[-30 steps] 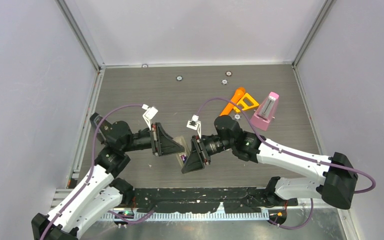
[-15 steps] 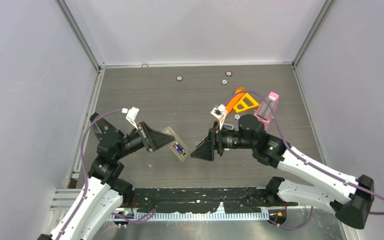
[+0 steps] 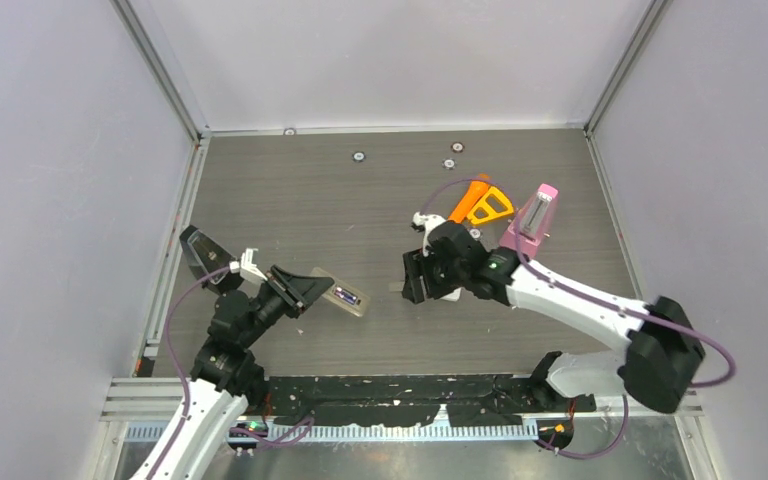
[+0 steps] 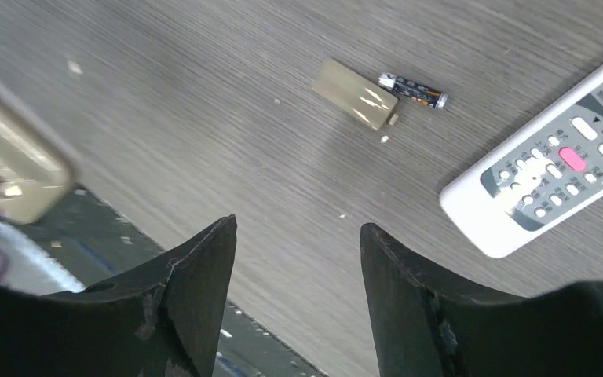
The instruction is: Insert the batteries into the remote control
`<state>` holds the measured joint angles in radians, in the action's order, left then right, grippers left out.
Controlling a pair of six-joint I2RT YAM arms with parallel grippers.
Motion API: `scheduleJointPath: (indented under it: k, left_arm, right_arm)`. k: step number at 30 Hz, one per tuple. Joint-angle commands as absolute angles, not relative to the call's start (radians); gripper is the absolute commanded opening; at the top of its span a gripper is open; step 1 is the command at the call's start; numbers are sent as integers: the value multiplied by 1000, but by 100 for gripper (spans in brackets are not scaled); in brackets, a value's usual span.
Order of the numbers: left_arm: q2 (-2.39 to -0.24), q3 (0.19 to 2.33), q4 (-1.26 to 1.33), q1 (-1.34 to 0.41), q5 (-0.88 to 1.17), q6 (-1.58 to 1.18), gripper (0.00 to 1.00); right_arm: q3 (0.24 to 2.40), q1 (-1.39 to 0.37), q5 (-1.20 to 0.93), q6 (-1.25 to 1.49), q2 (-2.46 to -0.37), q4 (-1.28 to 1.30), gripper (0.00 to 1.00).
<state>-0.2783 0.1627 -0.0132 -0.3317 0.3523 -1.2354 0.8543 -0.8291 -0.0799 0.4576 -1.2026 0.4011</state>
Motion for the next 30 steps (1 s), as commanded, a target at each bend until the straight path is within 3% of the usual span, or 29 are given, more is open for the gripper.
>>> scheduleJointPath:
  k: [1,12,30]
  left_arm:
    - [-250,159,23,-327,265,-1312,0]
    - [-354,165,95,-325,271,-1319,0]
    - [-436,186,161,-316,278,-1312,0]
  right_arm:
    - [963,-830,-37,229,-1342,472,65]
    - [1101,-820,-101,-136,-1658,526,66]
    - [1206,-755,-206,-309,-1871,559,63]
